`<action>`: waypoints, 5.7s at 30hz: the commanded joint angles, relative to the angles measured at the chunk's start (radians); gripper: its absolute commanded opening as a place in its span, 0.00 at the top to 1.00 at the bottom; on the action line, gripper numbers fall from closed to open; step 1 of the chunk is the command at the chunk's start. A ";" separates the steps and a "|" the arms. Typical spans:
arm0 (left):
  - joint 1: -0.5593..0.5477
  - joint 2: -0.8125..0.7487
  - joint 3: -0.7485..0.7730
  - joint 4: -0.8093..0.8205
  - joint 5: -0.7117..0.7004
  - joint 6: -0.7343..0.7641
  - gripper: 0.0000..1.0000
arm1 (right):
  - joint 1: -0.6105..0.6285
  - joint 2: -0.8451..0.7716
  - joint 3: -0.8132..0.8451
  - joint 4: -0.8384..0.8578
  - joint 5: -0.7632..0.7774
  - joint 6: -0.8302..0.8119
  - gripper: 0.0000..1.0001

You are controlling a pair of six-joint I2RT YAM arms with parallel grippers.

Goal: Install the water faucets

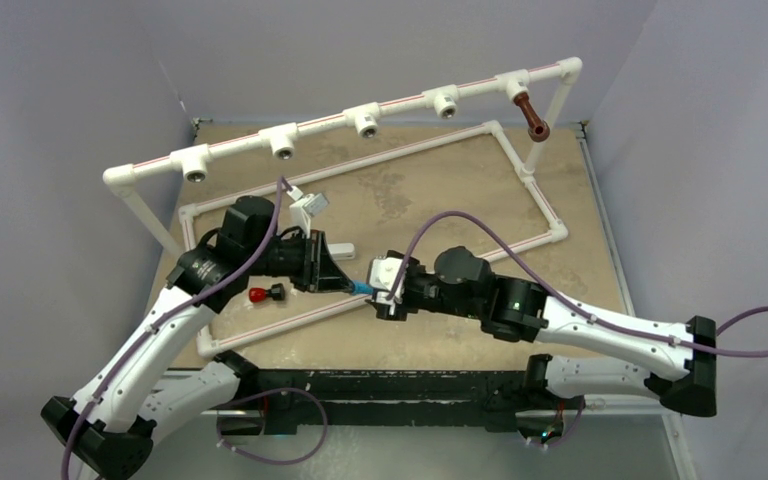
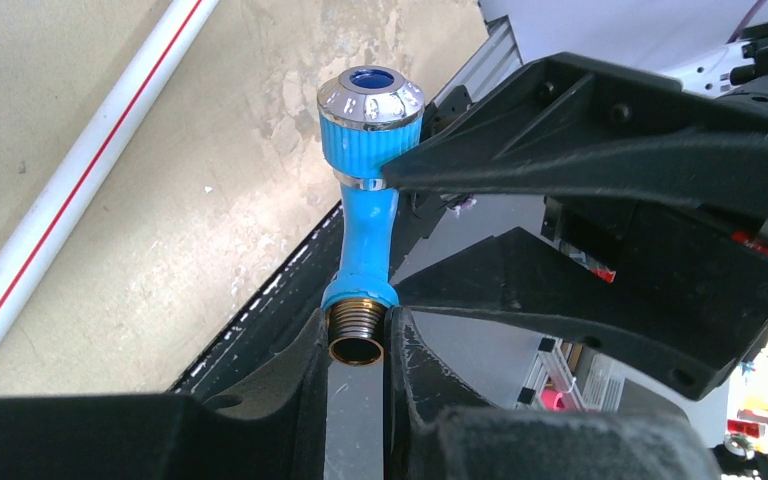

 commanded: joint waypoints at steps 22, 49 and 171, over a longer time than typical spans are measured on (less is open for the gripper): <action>-0.006 -0.308 0.035 0.005 -0.119 0.068 1.00 | -0.342 -0.074 0.102 -0.042 -0.495 0.526 0.25; -0.005 -0.350 0.001 0.269 0.092 -0.063 1.00 | -0.391 -0.082 -0.140 0.680 -0.863 0.987 0.34; 0.095 0.561 0.629 0.785 -0.846 0.672 1.00 | -0.392 -0.117 0.186 0.263 0.711 0.289 1.00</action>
